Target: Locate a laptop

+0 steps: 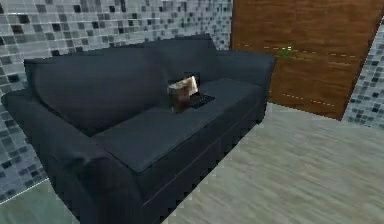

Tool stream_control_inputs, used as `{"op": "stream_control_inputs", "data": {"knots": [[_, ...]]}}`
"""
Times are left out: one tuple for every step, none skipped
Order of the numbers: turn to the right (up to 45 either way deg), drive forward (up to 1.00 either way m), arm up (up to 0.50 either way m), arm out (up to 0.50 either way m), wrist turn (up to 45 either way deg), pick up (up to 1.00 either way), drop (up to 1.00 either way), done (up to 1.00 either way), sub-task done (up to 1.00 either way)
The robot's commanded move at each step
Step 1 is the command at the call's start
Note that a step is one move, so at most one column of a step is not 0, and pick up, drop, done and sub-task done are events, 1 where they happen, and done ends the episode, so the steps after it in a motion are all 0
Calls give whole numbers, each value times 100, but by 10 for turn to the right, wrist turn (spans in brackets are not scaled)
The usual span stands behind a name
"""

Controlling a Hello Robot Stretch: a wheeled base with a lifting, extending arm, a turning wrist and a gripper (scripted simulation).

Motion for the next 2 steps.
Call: {"op": "stream_control_inputs", "data": {"knots": [[180, 0, 0, 0, 0, 0, 0, 0, 0], [0, 90, 0, 0, 0, 0, 0, 0, 0]]}}
